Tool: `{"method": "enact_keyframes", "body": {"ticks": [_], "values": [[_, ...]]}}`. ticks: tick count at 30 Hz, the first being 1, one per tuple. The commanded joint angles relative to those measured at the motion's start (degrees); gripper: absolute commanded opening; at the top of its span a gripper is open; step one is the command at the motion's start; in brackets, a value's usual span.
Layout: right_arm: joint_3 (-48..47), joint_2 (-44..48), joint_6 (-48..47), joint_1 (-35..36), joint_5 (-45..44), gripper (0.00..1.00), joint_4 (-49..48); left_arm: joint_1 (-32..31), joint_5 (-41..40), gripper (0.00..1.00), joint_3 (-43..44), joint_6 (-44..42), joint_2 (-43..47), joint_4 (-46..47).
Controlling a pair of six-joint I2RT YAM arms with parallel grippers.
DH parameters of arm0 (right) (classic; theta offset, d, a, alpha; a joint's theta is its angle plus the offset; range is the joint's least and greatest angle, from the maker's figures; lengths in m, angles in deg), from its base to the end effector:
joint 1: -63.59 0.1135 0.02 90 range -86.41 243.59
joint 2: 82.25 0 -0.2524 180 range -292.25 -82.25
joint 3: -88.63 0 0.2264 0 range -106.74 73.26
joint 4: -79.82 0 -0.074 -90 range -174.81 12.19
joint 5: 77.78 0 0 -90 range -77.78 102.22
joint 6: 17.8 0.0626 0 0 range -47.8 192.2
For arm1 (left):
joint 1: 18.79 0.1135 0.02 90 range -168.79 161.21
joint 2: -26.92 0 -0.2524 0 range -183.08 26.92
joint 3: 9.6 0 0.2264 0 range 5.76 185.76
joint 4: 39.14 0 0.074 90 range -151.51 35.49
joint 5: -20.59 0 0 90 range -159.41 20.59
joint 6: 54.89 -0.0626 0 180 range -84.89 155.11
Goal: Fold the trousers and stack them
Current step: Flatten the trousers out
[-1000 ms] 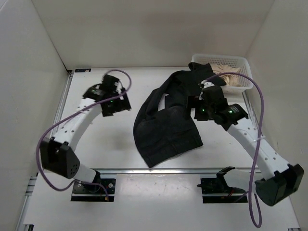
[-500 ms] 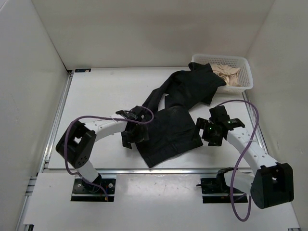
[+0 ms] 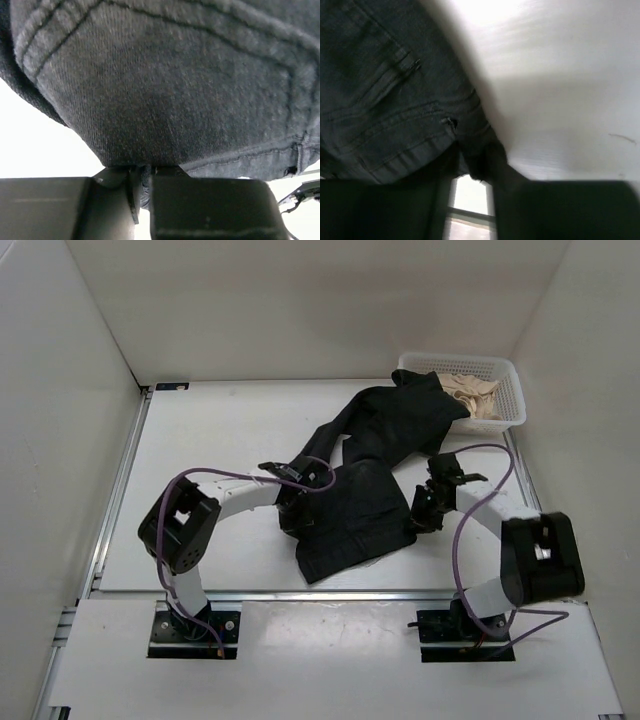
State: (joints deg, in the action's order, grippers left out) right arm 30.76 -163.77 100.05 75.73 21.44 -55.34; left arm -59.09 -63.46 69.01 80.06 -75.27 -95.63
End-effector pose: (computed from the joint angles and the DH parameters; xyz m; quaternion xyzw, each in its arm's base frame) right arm 0.2325 0.0603 0.1460 0.1190 0.9721 0.1378 0.1478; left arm 0.2279 -0.2018 0.1354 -0.0359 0.9943 -0.0966 0.0286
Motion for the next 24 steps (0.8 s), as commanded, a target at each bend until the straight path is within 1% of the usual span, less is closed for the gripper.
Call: {"method": "enact_keyframes", "body": {"ticks": [1, 2, 4, 5, 6, 7, 8, 9, 10, 11, 12, 13, 14, 15, 16, 17, 18, 19, 20, 21, 23, 24], "values": [[-6.1, -6.4, -0.5, 1.7, 3.9, 0.15, -1.8, 1.9, 0.5, 0.1, 4.5, -2.4, 5.0, -0.6], [-11.3, -7.9, -0.5, 3.0, 4.4, 0.0, -0.7, 2.8, -0.9, 0.1, 9.7, -4.4, 5.8, -2.5], [-18.5, -11.0, -0.5, 5.0, 5.9, 0.0, 1.2, 3.7, -4.3, 0.1, 17.4, -7.1, 7.1, -7.6], [-22.8, -11.8, -0.5, 7.1, 5.9, 0.0, 3.4, 4.3, -6.0, 0.1, 22.4, -8.6, 7.1, -14.3], [-34.2, -13.8, -1.2, 8.1, 5.4, 0.0, 5.1, 6.2, -10.1, 0.1, 35.0, -11.7, 7.1, -18.2], [-41.3, -15.4, -1.7, 9.6, 4.6, 0.0, 9.8, 7.4, -11.9, 0.1, 42.4, -12.9, 6.1, -22.1], [-49.4, -17.3, -2.4, 9.7, 3.6, 0.0, 12.9, 8.8, -12.9, 0.1, 50.3, -14.3, 5.1, -25.8], [-58.3, -22.1, -2.5, 10.5, 3.6, 0.0, 15.8, 11.8, -12.9, 0.1, 58.5, -18.1, 3.9, -31.1], [-78.1, -25.0, -3.1, 10.5, 4.1, 0.0, 18.7, 13.5, -9.7, 0.1, 77.2, -19.7, 0.5, -34.1], [-89.0, -27.8, -3.1, 11.1, 6.3, 0.0, 24.3, 15.0, -8.0, 0.1, 80.9, -19.7, 2.8, -34.1], [-99.7, -33.4, -2.5, 11.1, 7.9, 0.0, 26.2, 20.2, -1.4, 0.1, 78.4, -17.8, 6.4, -26.1], [-109.2, -35.4, -1.5, 11.6, 9.8, 0.0, 27.2, 22.4, -0.5, 0.1, 79.2, -16.4, 11.2, -25.0], [-119.1, -36.2, -0.1, 11.6, 11.9, 0.0, 25.5, 24.4, -1.3, 0.1, 80.2, -14.8, 13.2, -25.0], [-118.0, -34.1, 3.2, 11.6, 16.5, 0.0, 22.5, 25.8, -2.3, 0.1, 80.2, -13.8, 15.4, -25.0], [-113.5, -31.5, 4.5, 11.6, 19.1, 0.0, 18.6, 26.5, -5.3, 0.1, 76.9, -13.3, 18.1, -23.9], [-100.6, -25.7, 5.3, 12.8, 20.5, 0.0, 10.9, 26.5, -6.6, 0.1, 73.8, -12.5, 23.9, -21.0], [-94.9, -23.1, 4.8, 14.4, 20.5, 0.0, 8.7, 26.5, -6.7, 0.1, 67.0, -12.5, 26.8, -19.4], [-90.5, -21.2, 3.4, 15.4, 20.5, 0.0, 8.1, 26.5, -6.7, 0.1, 64.2, -11.7, 29.3, -17.8], [-87.1, -18.4, 2.1, 16.3, 17.2, 0.0, 8.1, 26.5, -6.7, 0.1, 62.3, -11.7, 32.8, -17.2], [-80.6, -17.4, 0.2, 17.3, 15.6, 0.0, 9.7, 26.5, -5.6, 0.1, 60.5, -11.7, 34.2, -17.2], [-73.6, -15.0, -1.3, 19.8, 13.8, 0.0, 10.3, 26.5, -3.1, 0.1, 54.6, -11.7, 38.0, -17.2], [-70.1, -14.3, -1.3, 20.3, 10.8, 0.0, 10.9, 26.5, -2.0, 0.1, 52.3, -11.7, 39.2, -17.2]]}}
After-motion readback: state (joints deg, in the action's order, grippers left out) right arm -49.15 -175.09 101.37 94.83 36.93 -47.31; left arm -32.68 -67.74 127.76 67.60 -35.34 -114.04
